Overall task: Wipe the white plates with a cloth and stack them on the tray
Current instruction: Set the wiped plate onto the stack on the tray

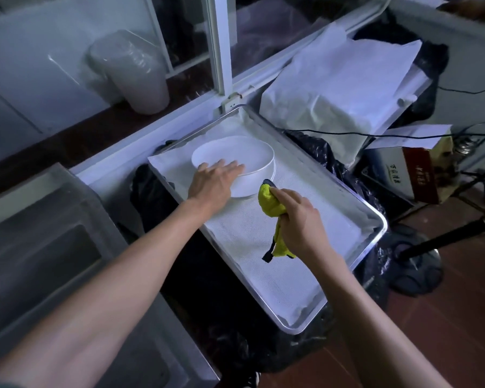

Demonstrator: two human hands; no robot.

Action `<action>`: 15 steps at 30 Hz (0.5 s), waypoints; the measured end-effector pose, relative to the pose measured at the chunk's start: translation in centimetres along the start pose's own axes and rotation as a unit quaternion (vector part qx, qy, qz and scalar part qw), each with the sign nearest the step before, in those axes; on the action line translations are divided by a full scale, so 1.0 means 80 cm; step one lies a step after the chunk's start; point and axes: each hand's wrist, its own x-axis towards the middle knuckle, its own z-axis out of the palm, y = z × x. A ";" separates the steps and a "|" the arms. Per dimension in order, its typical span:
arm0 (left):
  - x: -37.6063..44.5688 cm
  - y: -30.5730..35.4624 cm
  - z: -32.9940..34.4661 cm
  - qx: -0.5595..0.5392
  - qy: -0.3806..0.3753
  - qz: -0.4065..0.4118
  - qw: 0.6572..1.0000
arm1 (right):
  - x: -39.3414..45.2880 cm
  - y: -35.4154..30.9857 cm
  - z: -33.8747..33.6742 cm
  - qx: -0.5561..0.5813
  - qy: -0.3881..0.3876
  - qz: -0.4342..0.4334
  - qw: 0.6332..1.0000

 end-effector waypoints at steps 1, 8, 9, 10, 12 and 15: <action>0.005 0.001 0.003 0.008 -0.003 0.002 1.000 | 0.001 0.003 0.001 -0.002 -0.002 0.002 1.000; 0.015 0.006 0.030 0.077 -0.101 0.014 0.992 | 0.002 0.022 0.007 -0.007 -0.018 0.010 1.000; 0.014 0.006 0.034 0.079 -0.111 0.014 0.991 | 0.001 0.024 0.008 -0.008 -0.022 0.012 1.000; 0.012 0.005 0.038 0.080 -0.120 0.012 0.989 | 0.001 0.026 0.009 -0.009 -0.025 0.012 1.000; 0.010 0.003 0.043 0.079 -0.137 0.008 0.987 | 0.001 0.028 0.010 -0.013 -0.031 0.015 0.999; 0.008 0.001 0.047 0.063 -0.152 0.012 0.986 | 0.001 0.030 0.014 -0.016 -0.041 0.017 0.999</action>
